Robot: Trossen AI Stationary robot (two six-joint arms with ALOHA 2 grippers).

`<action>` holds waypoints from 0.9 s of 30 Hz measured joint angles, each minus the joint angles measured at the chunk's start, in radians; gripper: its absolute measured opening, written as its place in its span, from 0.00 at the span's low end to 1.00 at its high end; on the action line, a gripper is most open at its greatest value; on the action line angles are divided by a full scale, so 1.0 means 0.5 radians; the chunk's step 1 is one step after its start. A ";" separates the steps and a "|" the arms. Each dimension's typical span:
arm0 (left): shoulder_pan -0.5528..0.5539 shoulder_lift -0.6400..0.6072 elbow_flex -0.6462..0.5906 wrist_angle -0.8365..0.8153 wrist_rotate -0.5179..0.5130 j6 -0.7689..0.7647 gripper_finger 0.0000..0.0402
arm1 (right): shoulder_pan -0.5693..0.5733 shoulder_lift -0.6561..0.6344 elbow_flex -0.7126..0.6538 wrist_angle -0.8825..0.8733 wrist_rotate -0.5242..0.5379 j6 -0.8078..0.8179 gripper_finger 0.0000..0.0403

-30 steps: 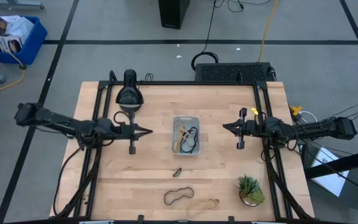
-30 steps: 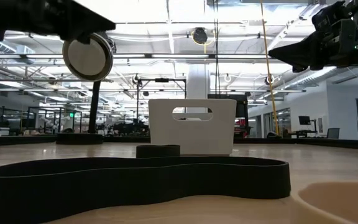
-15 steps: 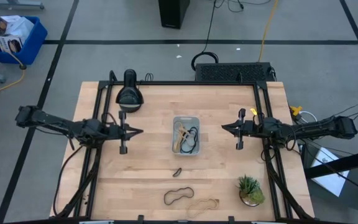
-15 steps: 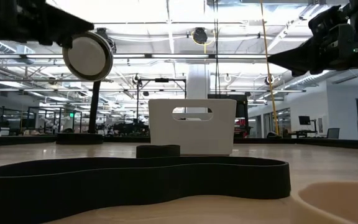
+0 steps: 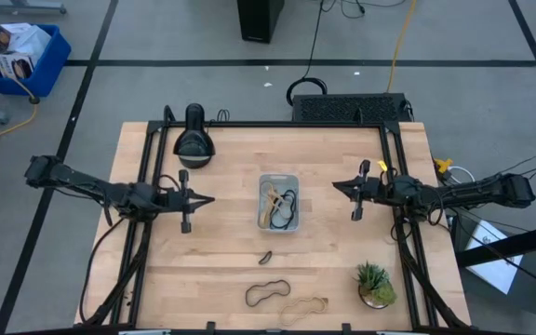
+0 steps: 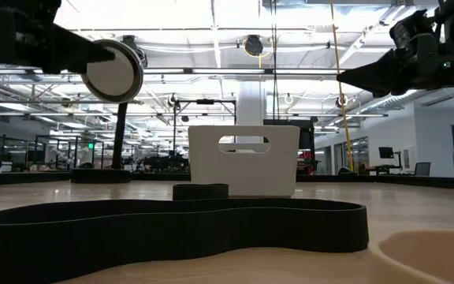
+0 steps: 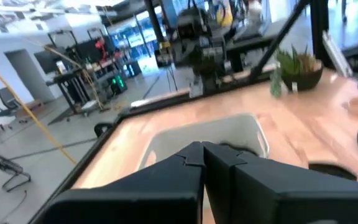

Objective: Pick and place rubber bands into bin
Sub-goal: Put the brown rubber band into the gray bin

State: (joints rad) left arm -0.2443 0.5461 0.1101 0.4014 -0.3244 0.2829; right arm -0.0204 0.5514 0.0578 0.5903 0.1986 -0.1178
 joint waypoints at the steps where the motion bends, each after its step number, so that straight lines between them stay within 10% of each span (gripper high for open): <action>1: 0.000 0.001 0.000 -0.037 0.000 -0.001 0.01 | 0.000 0.000 0.000 0.005 0.020 0.000 0.00; 16: 0.001 0.003 0.000 -0.046 0.000 -0.068 0.09 | 0.138 0.096 0.111 0.098 -0.139 0.021 0.00; 27: 0.001 0.003 0.000 -0.044 0.000 -0.053 0.11 | 0.449 0.859 0.761 -0.161 -0.131 0.002 0.00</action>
State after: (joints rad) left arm -0.2440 0.5476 0.1101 0.3794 -0.3244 0.2565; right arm 0.2042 0.9810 0.4382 0.5099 0.1329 -0.1169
